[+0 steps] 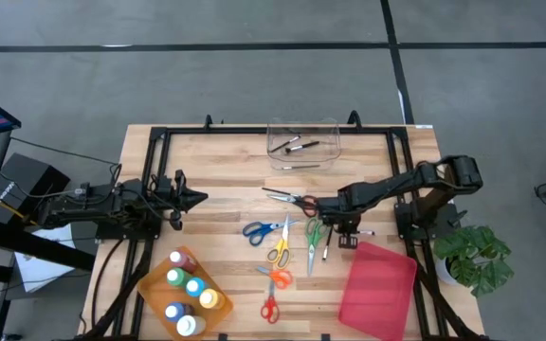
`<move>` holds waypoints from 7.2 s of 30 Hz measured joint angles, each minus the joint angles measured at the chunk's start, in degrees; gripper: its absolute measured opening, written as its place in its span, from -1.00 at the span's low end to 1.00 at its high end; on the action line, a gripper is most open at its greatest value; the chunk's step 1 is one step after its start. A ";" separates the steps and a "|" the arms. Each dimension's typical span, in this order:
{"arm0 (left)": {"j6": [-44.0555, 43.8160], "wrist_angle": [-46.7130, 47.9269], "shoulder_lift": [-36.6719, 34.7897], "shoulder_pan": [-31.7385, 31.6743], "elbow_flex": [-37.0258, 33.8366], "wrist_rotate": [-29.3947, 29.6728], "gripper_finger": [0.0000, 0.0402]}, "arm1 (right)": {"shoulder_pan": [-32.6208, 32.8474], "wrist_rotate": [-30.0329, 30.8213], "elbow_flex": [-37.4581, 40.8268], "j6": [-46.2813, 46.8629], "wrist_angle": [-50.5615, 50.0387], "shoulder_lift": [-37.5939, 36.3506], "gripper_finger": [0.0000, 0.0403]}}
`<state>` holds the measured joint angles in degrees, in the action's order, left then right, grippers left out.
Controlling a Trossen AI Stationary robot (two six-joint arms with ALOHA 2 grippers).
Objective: Pick & Place Paint Supplies
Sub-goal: Put the eyeshadow brush into the transparent bin
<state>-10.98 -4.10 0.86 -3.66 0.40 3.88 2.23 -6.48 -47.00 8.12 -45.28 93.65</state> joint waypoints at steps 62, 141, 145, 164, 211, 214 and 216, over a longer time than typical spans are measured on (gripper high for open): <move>0.15 -2.38 4.13 0.00 -0.02 -0.09 -1.00 | 3.89 9.31 2.95 -20.76 -0.01 -0.98 -0.44; 0.15 -2.38 4.13 0.00 -0.02 -0.11 -1.00 | -13.19 13.33 -1.36 6.98 29.10 -25.77 -1.00; 0.14 -2.40 4.13 0.00 -0.02 -0.11 -1.00 | -15.37 14.75 -1.36 5.85 29.58 -25.81 -1.00; 0.13 -2.38 4.13 0.00 -0.02 -0.11 -1.00 | -26.91 14.23 -11.90 -4.36 23.46 -24.40 -1.00; 0.14 -2.38 4.13 0.00 -0.02 -0.11 -1.00 | -33.26 21.57 -38.45 -21.20 -5.94 18.86 -1.00; 0.13 -2.38 4.12 0.00 -0.02 -0.11 -1.00 | -33.26 21.57 -38.45 -21.08 -6.19 18.86 -1.00; 0.13 -2.38 4.13 0.00 -0.02 -0.11 -1.00 | -33.27 21.57 -38.44 -20.76 -6.50 18.88 -1.00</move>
<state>-10.85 -6.48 4.99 -3.66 0.38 3.77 -31.04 15.09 -85.44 -12.64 -51.78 112.53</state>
